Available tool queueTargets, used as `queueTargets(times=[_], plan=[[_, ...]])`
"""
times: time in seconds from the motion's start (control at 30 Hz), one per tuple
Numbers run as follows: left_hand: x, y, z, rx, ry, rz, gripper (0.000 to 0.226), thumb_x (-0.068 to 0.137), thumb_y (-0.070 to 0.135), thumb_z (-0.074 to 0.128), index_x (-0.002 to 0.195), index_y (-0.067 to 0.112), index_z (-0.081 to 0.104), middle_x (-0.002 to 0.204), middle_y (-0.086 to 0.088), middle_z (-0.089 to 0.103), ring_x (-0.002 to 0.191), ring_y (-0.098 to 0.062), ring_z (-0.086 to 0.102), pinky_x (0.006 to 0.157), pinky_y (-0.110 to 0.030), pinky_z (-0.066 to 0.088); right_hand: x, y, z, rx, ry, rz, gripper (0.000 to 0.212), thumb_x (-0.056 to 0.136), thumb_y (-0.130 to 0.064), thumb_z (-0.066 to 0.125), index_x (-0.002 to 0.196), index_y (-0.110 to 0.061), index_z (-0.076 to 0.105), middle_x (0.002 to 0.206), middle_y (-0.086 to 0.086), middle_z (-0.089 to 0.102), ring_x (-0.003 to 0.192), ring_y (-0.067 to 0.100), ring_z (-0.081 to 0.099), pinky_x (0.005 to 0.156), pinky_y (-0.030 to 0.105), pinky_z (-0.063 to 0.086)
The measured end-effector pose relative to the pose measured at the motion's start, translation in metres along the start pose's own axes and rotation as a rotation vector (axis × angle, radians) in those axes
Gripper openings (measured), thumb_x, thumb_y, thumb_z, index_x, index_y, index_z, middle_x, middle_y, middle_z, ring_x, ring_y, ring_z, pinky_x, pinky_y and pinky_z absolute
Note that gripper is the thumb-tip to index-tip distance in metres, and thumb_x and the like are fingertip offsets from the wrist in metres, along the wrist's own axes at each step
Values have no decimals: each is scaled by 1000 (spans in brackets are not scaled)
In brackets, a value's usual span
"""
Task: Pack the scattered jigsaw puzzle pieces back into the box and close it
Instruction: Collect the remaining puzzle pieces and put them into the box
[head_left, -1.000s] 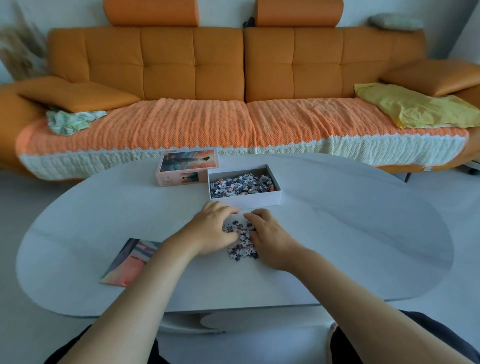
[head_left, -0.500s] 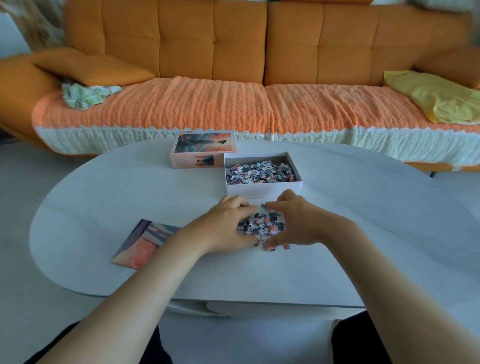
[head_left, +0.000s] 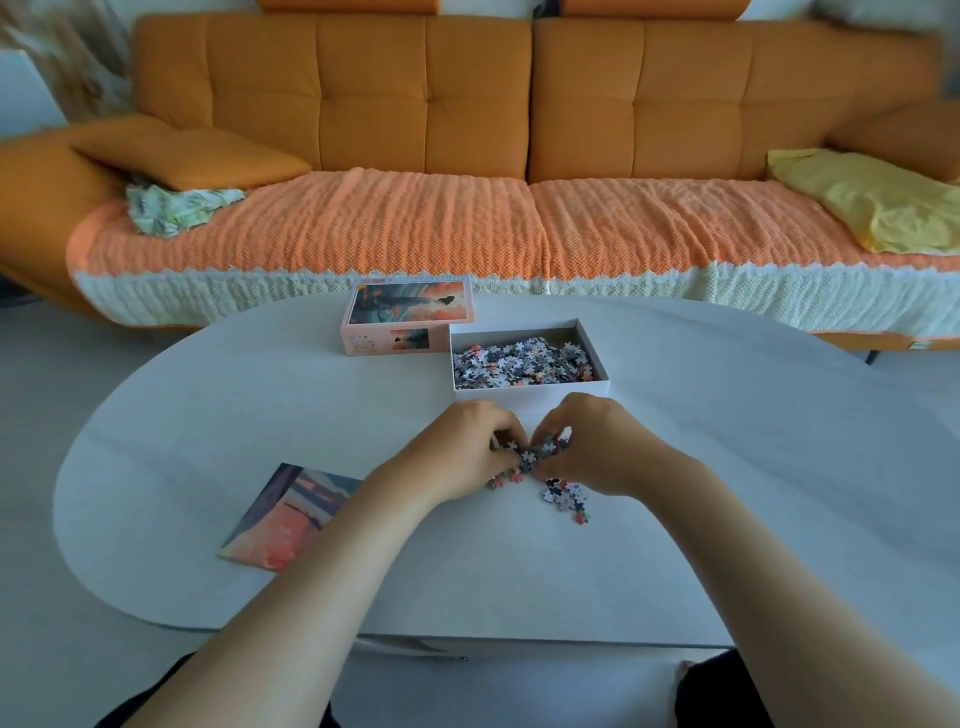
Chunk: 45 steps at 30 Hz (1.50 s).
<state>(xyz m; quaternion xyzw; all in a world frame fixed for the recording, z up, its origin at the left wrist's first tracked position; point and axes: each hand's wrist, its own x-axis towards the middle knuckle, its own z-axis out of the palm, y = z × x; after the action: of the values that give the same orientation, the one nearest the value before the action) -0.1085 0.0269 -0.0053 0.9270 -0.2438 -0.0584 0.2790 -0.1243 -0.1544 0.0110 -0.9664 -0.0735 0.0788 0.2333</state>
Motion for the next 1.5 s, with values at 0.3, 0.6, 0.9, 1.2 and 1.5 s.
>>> queueTargets(times=[0.3, 0.6, 0.9, 1.2, 1.5], plan=[[3, -2, -12, -108, -25, -73, 11, 84, 18, 73, 88, 28, 72, 81, 15, 61, 71, 2, 57, 57, -9, 39, 5, -4, -6, 30, -71, 14, 30, 74, -25, 80, 103, -26, 73, 89, -11, 62, 75, 13, 64, 63, 25, 57], [28, 1, -37, -281, 282, -27, 13, 86, 17, 72, 88, 29, 70, 76, 18, 61, 63, 6, 54, 55, -7, 37, 32, -16, -35, 209, 297, -48, 24, 80, -4, 65, 92, -22, 75, 64, -6, 68, 54, 9, 67, 50, 13, 48], [59, -14, -24, -42, 313, 22, 29, 99, 11, 50, 118, 20, 70, 115, 0, 68, 102, -18, 62, 87, -34, 51, 64, -1, -13, -2, 295, -164, 28, 99, -13, 48, 120, -19, 66, 108, 6, 63, 93, 22, 56, 76, 26, 41], [37, -20, -18, 184, 298, 111, 21, 93, 26, 58, 108, 30, 72, 108, 8, 61, 105, -16, 53, 94, -37, 42, 51, 13, -13, -94, 280, -146, 34, 99, -25, 48, 130, -16, 56, 111, 6, 52, 101, 26, 52, 86, 41, 46], [14, -25, -17, 91, 243, 127, 31, 94, 24, 57, 124, 27, 65, 123, 12, 57, 120, -9, 47, 101, -32, 42, 21, 19, -20, -68, 328, -231, 24, 93, -12, 56, 111, -19, 71, 100, 0, 60, 90, 19, 60, 82, 31, 49]])
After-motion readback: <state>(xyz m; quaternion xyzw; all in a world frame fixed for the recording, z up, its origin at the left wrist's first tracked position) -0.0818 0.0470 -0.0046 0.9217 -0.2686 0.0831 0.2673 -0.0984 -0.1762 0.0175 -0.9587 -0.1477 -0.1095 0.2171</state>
